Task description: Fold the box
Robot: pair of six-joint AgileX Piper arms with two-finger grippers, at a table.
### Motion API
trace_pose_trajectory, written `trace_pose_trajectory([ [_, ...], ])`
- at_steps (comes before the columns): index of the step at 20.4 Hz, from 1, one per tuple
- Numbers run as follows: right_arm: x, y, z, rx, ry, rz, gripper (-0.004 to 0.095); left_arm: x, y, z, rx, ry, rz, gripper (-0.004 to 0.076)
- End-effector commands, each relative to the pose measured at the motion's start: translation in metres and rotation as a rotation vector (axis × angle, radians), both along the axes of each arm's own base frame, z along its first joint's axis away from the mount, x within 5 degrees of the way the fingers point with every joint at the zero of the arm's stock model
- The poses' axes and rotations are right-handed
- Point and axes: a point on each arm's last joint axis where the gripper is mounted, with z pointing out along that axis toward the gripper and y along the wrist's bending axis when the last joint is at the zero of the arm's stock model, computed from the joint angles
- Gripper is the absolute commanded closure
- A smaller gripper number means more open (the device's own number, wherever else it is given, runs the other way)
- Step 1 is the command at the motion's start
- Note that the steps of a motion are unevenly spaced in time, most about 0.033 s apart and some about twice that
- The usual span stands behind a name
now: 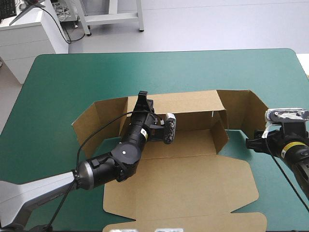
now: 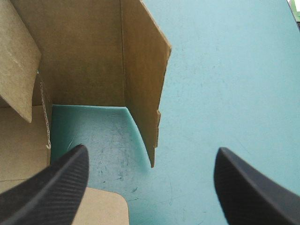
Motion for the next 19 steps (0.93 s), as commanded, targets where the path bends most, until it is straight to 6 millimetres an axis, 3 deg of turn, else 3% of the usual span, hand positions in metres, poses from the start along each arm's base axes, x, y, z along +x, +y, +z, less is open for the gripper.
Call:
trace_pose_trajectory([
  [1,0.002,-0.001,0.014,-0.012,-0.083,0.006,0.0096,-0.008,0.0,0.025,-0.061,-0.104,-0.001,0.0732],
  [5,0.014,0.0,0.027,-0.026,-0.044,-0.009,0.0096,-0.012,-0.002,0.028,-0.075,-0.142,0.016,0.0732],
  [10,0.067,0.008,0.065,-0.028,-0.026,0.04,0.0097,-0.018,0.0,0.014,-0.056,-0.148,0.015,0.0732],
  [15,0.13,-0.031,0.076,0.207,0.083,0.109,0.0097,-0.019,0.004,0.004,-0.024,-0.137,0.028,0.0732],
  [19,0.17,-0.051,0.065,0.261,0.217,0.103,0.0096,-0.019,0.006,0.005,-0.02,-0.149,0.053,0.0732],
])
